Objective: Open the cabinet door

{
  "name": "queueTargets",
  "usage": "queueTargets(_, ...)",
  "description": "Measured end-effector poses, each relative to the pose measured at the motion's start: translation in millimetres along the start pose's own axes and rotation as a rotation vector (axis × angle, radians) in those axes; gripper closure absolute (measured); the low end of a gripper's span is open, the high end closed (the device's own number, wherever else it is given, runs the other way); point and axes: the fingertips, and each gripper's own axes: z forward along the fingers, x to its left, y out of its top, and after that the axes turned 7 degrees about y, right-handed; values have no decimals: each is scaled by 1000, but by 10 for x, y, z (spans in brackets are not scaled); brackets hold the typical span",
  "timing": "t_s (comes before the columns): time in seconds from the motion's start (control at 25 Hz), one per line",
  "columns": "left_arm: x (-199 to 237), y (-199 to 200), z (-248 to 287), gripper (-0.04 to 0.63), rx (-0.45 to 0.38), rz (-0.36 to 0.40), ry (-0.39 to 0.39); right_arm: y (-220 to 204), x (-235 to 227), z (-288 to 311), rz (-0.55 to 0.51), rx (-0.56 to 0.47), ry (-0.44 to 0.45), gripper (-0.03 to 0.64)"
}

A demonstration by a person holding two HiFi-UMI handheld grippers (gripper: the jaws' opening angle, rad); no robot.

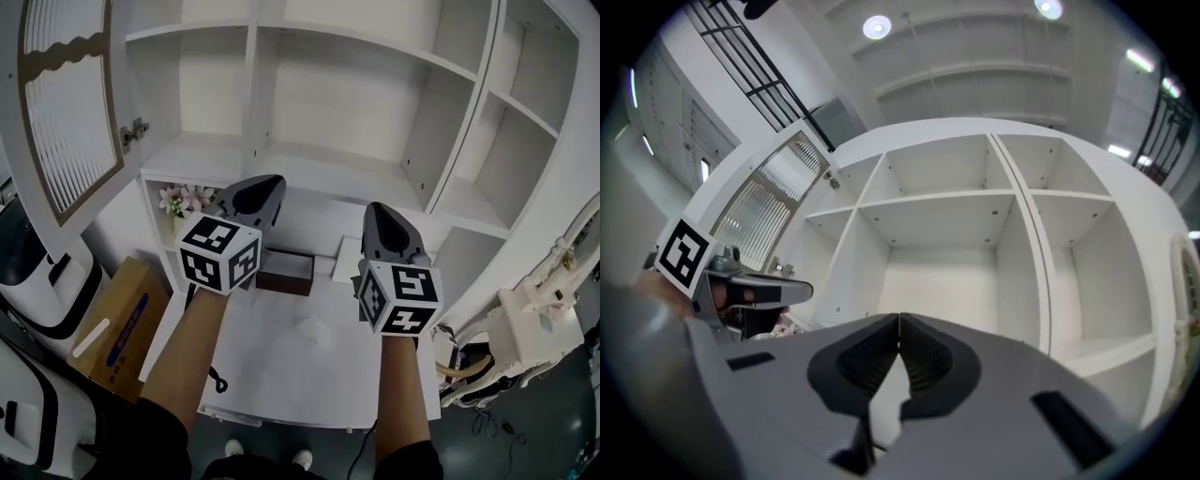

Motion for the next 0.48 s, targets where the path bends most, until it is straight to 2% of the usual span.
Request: queueTargets(0.48, 98, -535, -158, 586, 84, -21, 42, -493, 182, 48, 48, 50, 37, 597)
